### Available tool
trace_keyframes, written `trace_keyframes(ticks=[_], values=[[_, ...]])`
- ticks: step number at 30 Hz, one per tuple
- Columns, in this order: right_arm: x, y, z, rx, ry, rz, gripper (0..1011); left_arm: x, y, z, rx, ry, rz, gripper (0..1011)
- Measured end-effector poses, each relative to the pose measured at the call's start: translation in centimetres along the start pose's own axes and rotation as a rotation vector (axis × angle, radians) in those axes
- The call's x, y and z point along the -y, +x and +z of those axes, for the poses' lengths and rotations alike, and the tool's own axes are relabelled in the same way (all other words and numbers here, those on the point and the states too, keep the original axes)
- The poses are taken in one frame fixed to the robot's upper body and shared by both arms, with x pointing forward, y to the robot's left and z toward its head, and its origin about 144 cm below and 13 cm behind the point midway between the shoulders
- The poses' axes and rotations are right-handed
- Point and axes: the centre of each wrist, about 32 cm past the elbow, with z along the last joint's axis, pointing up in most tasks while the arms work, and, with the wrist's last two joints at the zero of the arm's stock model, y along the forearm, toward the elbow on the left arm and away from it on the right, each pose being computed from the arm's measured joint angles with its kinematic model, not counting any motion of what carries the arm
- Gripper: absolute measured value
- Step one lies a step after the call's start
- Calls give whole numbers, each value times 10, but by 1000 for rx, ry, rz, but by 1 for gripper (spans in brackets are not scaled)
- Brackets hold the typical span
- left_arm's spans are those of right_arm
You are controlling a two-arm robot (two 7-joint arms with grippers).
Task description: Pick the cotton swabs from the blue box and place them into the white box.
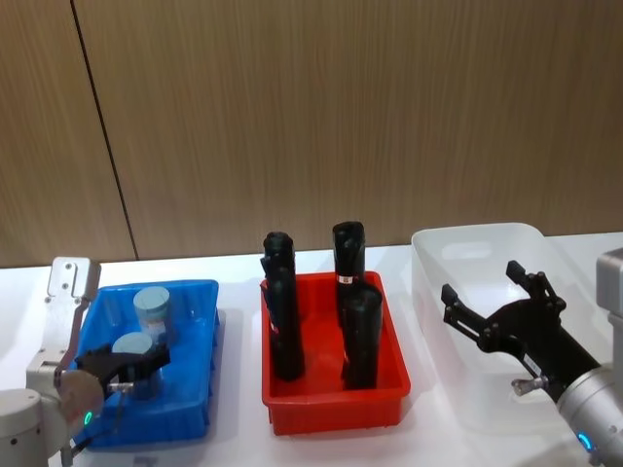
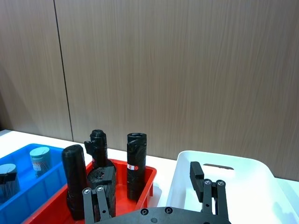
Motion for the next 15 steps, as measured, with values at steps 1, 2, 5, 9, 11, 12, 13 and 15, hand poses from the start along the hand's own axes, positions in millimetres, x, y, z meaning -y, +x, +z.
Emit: trace_keyframes(ticks=[1,2,5,9,11,12,13,15], values=[[0,0,0,0,0,0,1002,0,0,0,1,2,0,914],[0,0,0,0,0,0,1001,1,-1,0,3,4,1,905],[0,0,0,0,0,0,1001,2,-1,1,5,6,2,814],[0,0,0,0,0,0,1001,3,-2,1,8,7,2,702],[0,0,0,0,0,0,1001,3,-3,1,10,5,2,673],[0,0,0,0,0,0,1001,3,-3,1,10,5,2,671],[0,0,0,0,0,0,1001,3,-3,1,10,4,1,671],[0,0,0,0,0,0,1001,3,-4,1,11,-3,1,671]])
